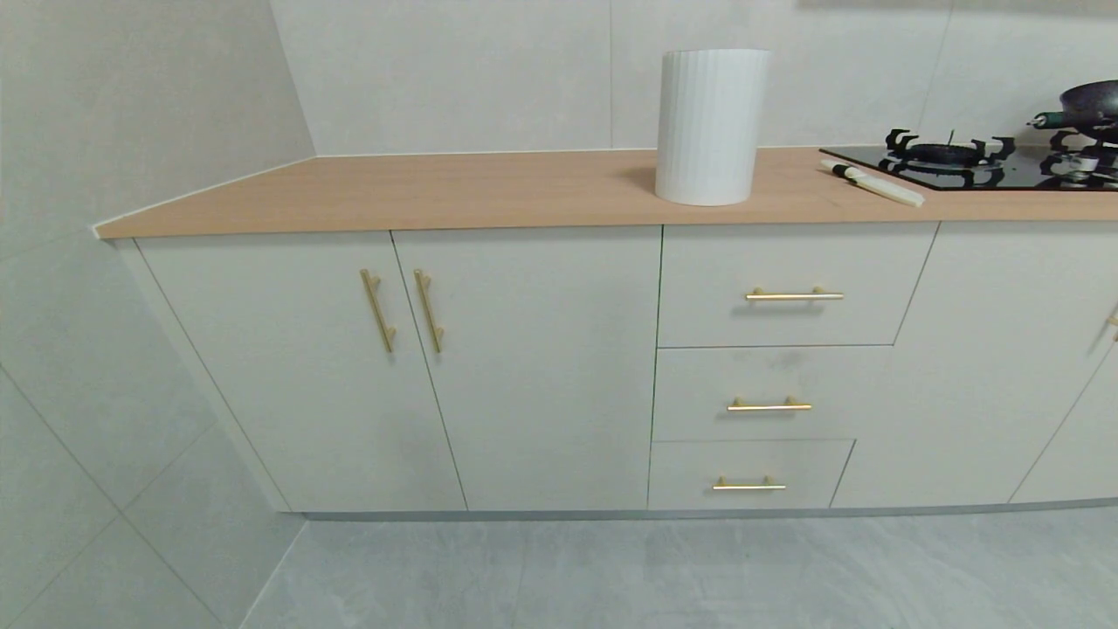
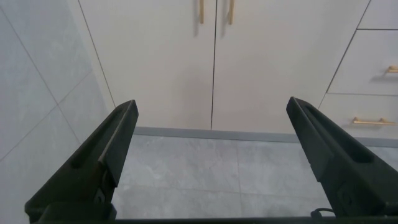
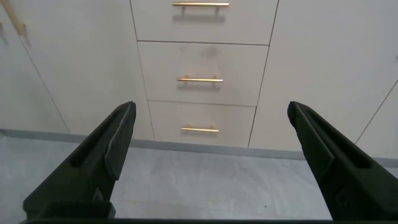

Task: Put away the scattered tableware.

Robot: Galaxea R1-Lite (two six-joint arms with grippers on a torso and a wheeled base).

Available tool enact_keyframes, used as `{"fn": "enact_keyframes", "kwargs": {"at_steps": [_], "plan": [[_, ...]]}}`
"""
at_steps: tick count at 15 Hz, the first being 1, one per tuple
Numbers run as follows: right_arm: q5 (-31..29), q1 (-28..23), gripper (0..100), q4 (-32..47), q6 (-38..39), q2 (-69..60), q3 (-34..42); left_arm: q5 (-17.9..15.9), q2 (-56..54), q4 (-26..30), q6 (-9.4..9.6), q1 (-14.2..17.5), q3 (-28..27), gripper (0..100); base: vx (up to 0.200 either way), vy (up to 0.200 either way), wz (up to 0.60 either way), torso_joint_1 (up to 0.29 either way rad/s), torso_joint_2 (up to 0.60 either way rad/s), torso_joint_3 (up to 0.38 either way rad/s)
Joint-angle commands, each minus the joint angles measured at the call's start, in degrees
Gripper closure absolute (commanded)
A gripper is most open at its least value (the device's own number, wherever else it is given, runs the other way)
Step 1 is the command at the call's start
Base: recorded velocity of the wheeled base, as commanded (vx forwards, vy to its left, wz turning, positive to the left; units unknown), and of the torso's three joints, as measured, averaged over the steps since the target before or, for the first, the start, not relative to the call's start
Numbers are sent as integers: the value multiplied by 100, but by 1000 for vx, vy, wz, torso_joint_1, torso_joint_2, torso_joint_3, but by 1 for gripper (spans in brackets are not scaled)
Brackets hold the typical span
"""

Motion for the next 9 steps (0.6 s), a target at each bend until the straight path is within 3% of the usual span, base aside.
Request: {"fn": "enact_keyframes", "kwargs": {"at_steps": [1,5,9], "plan": [[19,28,0,7,-12,134,0,1,0,-1,7,1,0,0,0,0,0,0,0,0],[-33,1,0,148,-733,11,0,1,0,-1,-2,1,0,0,0,0,0,0,0,0],[-394,1,0,174,-109,20,0,1,0,-1,-2,10,0,0,0,0,0,0,0,0]]}}
